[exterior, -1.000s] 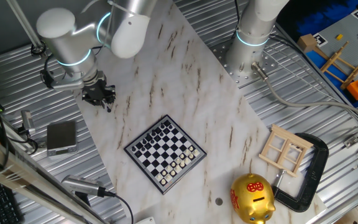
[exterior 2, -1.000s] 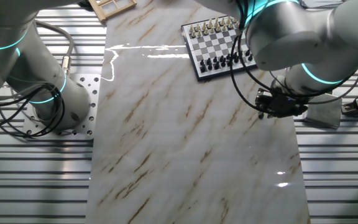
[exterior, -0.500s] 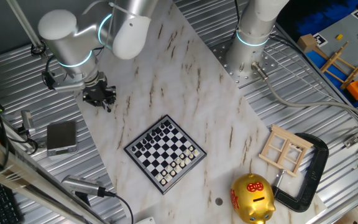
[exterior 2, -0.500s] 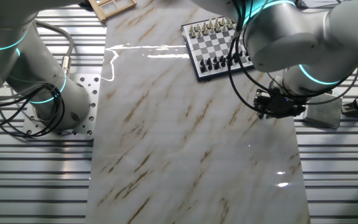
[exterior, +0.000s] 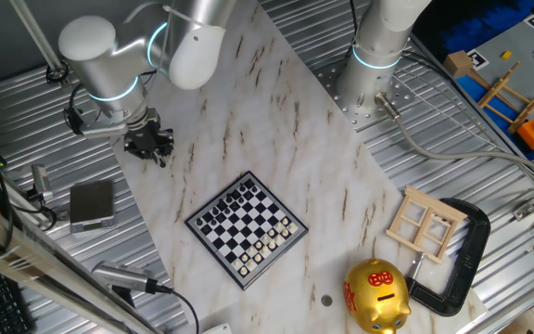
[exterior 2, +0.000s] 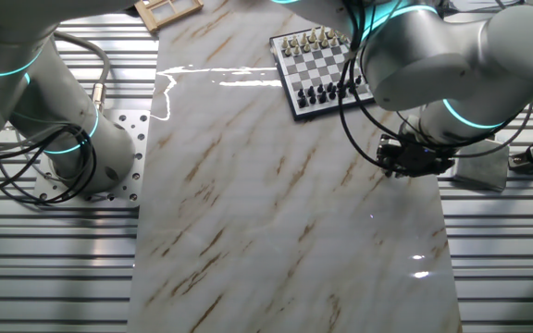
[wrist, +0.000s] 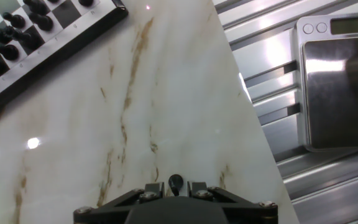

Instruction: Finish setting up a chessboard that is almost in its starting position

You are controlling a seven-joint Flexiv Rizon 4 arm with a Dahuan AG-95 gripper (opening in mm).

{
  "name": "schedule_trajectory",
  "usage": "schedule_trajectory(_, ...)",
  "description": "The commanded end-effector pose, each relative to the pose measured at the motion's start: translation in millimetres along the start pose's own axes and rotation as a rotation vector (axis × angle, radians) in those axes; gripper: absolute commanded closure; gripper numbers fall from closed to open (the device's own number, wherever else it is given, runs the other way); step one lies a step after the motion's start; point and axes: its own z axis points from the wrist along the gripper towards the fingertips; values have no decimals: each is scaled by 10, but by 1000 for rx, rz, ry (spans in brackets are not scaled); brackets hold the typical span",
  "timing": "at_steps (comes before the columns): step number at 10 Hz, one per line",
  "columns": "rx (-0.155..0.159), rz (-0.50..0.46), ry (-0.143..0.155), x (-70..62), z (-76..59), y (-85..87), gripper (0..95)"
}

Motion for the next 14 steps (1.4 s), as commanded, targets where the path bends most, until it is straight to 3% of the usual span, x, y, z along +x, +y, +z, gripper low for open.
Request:
schedule_trajectory(1, 2, 5, 0, -1, 14, 14, 760)
schedule_trajectory(2, 2, 8, -1, 1, 18, 21, 760)
schedule_trajectory(3, 2, 13, 0, 2, 20, 25, 950)
schedule_trajectory(8, 1, 26, 0, -9, -31, 50, 950)
schedule_trajectory(14, 16, 174, 16, -160, -466, 317, 950)
